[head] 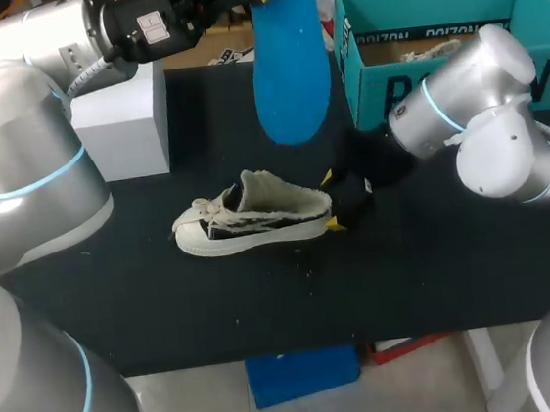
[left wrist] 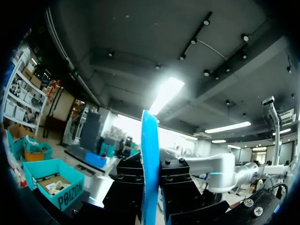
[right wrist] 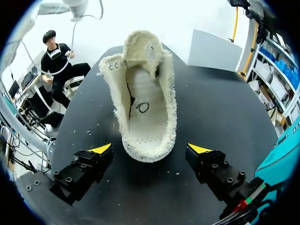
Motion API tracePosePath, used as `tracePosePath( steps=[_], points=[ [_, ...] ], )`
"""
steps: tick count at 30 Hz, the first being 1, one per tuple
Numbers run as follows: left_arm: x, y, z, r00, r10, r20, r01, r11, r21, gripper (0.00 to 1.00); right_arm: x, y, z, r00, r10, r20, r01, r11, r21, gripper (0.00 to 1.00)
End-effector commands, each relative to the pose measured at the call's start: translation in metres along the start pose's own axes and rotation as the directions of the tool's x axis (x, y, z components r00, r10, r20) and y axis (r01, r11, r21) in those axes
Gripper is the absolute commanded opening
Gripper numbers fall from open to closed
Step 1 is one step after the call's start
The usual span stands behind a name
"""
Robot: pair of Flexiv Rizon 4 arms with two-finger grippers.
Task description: Take the shoe out of the shoebox, open the shoe tongue, remove and reinsert the insole, then place the shoe into the shoebox
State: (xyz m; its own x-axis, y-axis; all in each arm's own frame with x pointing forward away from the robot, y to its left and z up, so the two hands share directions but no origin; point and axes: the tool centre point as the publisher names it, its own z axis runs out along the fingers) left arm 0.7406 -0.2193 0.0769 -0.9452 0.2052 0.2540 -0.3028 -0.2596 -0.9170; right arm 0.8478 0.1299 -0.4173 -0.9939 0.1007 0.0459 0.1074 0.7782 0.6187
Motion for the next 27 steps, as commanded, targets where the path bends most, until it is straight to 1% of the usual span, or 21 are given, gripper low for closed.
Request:
tracePosePath(
  steps=[1,7,12,14,16,21,27],
  points=[
    [0.001,0.001,0.000,1.000,0.002,0.001,-0.002,1.000,-0.001,0.00,-0.009,0.014,-0.008,1.000,0.026,0.010,-0.028,0.942,0.335,1.00],
    [0.001,0.001,0.000,1.000,0.002,0.001,-0.002,1.000,-0.001,0.00,-0.022,0.031,-0.015,0.999,-0.001,0.045,-0.020,0.885,0.466,1.00],
    [0.001,0.001,0.000,1.000,0.002,0.001,-0.002,1.000,-0.001,0.00,-0.030,0.043,-0.013,0.998,-0.025,0.056,-0.011,0.822,0.569,1.00],
    [0.001,0.001,0.000,1.000,0.002,0.001,-0.002,1.000,-0.001,0.00,-0.032,0.049,-0.011,0.998,-0.037,0.059,-0.005,0.802,0.598,1.00],
    [0.001,0.001,0.000,1.000,0.002,0.001,-0.002,1.000,-0.001,0.00,-0.034,0.054,-0.008,0.997,-0.049,0.054,0.003,0.770,0.638,1.00],
    [0.001,0.001,0.000,1.000,0.002,0.001,-0.002,1.000,-0.001,0.00,-0.036,0.066,0.005,0.997,-0.071,0.027,0.033,0.725,0.688,1.00],
    [0.001,0.001,0.000,1.000,0.002,0.001,-0.002,1.000,-0.001,0.00,-0.036,0.077,0.017,0.996,-0.088,0.002,0.061,0.711,0.701,1.00]
  ],
)
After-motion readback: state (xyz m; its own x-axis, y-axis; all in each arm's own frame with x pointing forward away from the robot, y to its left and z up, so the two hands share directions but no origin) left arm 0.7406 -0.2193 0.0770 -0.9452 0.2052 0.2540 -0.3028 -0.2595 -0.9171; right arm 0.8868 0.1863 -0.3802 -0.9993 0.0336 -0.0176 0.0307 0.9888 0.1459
